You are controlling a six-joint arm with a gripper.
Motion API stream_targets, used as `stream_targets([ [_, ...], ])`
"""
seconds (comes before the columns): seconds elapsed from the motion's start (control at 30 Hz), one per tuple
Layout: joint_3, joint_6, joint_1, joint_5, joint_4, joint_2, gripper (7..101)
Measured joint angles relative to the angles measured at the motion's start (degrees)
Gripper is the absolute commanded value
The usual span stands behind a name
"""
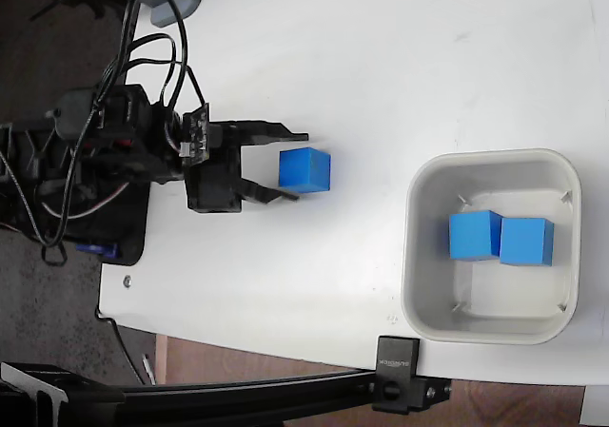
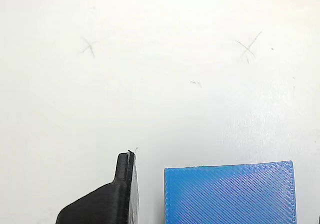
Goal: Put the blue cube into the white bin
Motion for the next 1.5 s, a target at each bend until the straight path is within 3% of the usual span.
stream_targets([
  [0.6, 2.2, 0.7, 0.5, -0.3, -5.5, -4.0, 95.4],
  [0.73, 2.2, 0.7, 0.6, -0.3, -6.1, -5.1, 82.3],
  [0.93, 2.2, 0.5, 0.6, 0.1, -6.1, -5.2, 50.8],
  [1.1, 2.2, 0.5, 0.2, 1.1, -5.4, -5.1, 45.4],
  [1.27, 2.0, 0.2, 0.1, 1.8, -2.6, -3.7, 45.2],
  [1.5, -10.7, -5.6, 1.7, 1.0, 11.3, -1.0, 45.2],
])
